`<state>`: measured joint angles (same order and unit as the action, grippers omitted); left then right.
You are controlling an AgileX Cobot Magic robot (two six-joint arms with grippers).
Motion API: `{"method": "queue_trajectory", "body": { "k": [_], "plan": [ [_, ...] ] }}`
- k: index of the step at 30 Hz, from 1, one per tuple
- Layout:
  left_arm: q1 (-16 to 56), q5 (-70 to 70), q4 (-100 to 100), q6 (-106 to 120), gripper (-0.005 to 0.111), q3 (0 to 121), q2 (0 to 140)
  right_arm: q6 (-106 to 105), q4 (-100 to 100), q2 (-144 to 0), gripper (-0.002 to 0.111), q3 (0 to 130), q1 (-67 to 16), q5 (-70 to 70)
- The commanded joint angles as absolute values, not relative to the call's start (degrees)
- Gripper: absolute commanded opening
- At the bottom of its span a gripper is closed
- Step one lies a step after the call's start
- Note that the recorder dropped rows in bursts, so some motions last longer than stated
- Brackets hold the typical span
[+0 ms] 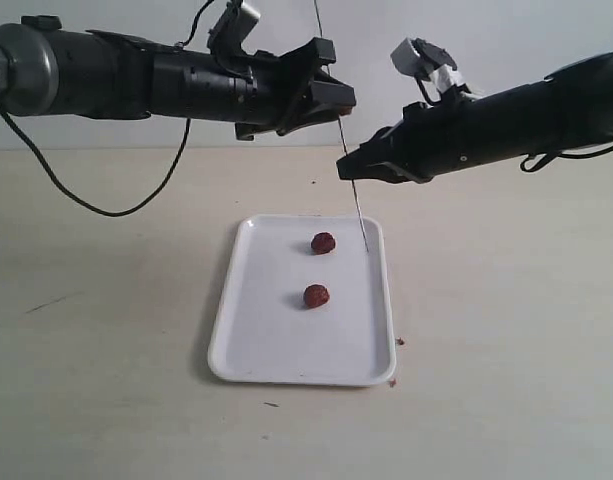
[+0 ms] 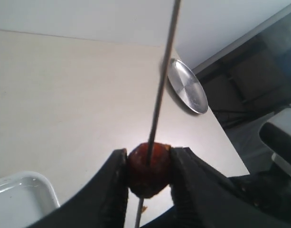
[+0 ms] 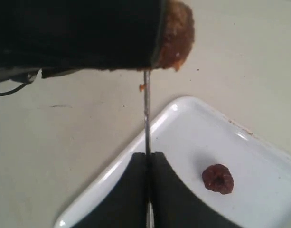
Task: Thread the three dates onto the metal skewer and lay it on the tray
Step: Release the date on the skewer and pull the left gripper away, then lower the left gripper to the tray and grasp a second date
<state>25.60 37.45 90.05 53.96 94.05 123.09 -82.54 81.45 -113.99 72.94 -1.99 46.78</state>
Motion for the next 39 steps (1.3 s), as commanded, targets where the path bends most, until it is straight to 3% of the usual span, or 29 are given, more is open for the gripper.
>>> {"method": "queue_trajectory", "body": {
  "k": [1, 18, 25, 39],
  "plan": [
    [26.28, 39.48, 87.16, 54.31, 0.031, 94.08, 122.85, -84.35, 83.99, -114.10, 0.000, 72.92, -2.03, 47.85],
    [26.28, 39.98, 81.21, 55.54, 0.067, 94.08, 122.85, -84.35, 83.66, -114.10, 0.000, 72.92, -2.03, 50.15],
    [26.18, 40.97, 73.22, 57.27, 0.068, 94.08, 122.50, -83.04, 80.69, -113.98, 0.000, 72.92, -1.20, 44.46],
    [27.10, 41.69, 43.25, 50.51, 0.068, 94.08, 121.76, -71.72, 68.53, -110.62, 0.000, 72.92, 4.46, 46.21]
  ]
}}
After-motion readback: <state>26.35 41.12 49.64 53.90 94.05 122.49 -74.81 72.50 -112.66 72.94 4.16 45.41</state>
